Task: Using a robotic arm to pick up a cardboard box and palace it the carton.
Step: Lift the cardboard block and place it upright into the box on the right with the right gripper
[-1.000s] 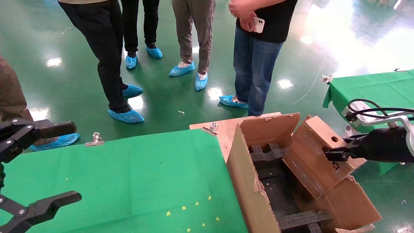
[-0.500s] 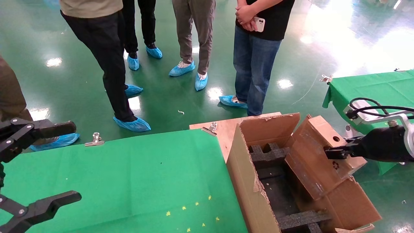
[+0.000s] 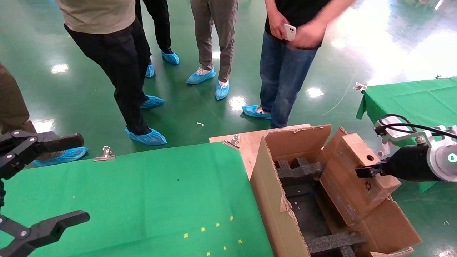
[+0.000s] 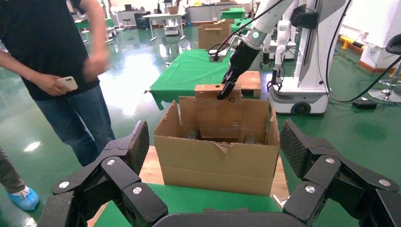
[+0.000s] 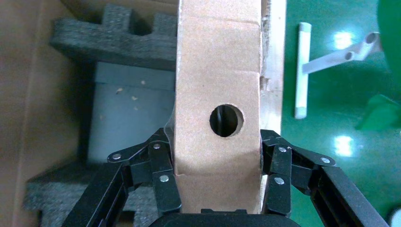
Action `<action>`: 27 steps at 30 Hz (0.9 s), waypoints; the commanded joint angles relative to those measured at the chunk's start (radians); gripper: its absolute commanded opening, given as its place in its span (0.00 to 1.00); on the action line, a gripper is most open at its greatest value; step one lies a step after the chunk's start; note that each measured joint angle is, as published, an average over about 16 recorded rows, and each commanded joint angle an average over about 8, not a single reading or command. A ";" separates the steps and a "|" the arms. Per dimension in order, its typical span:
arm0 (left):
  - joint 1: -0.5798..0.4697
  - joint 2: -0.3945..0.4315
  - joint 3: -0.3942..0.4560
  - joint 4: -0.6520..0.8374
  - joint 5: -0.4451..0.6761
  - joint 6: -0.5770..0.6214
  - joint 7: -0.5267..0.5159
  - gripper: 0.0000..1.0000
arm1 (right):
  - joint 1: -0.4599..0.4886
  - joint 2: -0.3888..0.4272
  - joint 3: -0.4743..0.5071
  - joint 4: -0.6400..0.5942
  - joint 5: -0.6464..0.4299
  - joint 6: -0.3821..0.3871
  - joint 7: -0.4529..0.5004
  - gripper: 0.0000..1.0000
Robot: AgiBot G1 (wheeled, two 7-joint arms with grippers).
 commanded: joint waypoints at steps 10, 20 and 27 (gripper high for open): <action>0.000 0.000 0.000 0.000 0.000 0.000 0.000 1.00 | -0.029 -0.029 -0.021 0.000 -0.070 0.020 0.097 0.00; 0.000 0.000 0.000 0.000 0.000 0.000 0.000 1.00 | -0.077 -0.050 -0.044 -0.007 -0.103 0.068 0.158 0.00; 0.000 0.000 0.000 0.000 0.000 0.000 0.000 1.00 | -0.118 -0.071 -0.062 -0.018 -0.133 0.113 0.200 0.00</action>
